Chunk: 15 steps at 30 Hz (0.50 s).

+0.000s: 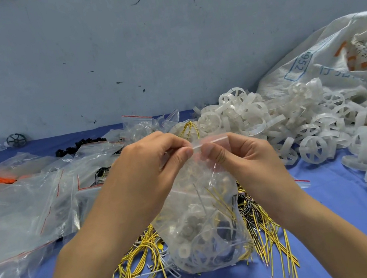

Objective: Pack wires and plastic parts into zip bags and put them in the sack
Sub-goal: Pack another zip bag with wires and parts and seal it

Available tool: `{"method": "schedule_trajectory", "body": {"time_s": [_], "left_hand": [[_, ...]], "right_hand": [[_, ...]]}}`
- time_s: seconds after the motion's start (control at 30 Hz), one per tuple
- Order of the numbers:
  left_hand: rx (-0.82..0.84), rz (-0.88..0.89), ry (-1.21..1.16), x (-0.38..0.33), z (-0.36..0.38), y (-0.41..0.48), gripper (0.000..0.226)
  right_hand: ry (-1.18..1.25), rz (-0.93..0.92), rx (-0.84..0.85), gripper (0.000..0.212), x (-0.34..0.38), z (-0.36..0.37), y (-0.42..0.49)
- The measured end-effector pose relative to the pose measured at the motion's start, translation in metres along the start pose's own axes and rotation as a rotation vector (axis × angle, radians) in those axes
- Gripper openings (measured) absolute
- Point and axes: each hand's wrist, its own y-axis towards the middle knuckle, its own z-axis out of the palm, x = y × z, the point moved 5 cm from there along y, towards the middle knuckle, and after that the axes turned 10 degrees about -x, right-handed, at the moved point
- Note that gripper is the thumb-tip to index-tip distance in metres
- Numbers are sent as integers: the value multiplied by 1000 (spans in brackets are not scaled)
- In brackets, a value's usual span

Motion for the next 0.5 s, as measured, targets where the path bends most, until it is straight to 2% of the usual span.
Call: {"method": "schedule_trajectory", "body": {"time_s": [0.17, 0.33, 0.5], "left_hand": [[-2, 17, 14, -4, 2, 0, 18], [92, -65, -18, 7, -4, 1, 33], [83, -61, 18, 9, -8, 1, 20]], "right_hand": [[26, -6, -24, 6, 0, 3, -2], [10, 23, -53, 14, -3, -3, -1], [29, 73, -43, 17, -2, -4, -1]]}}
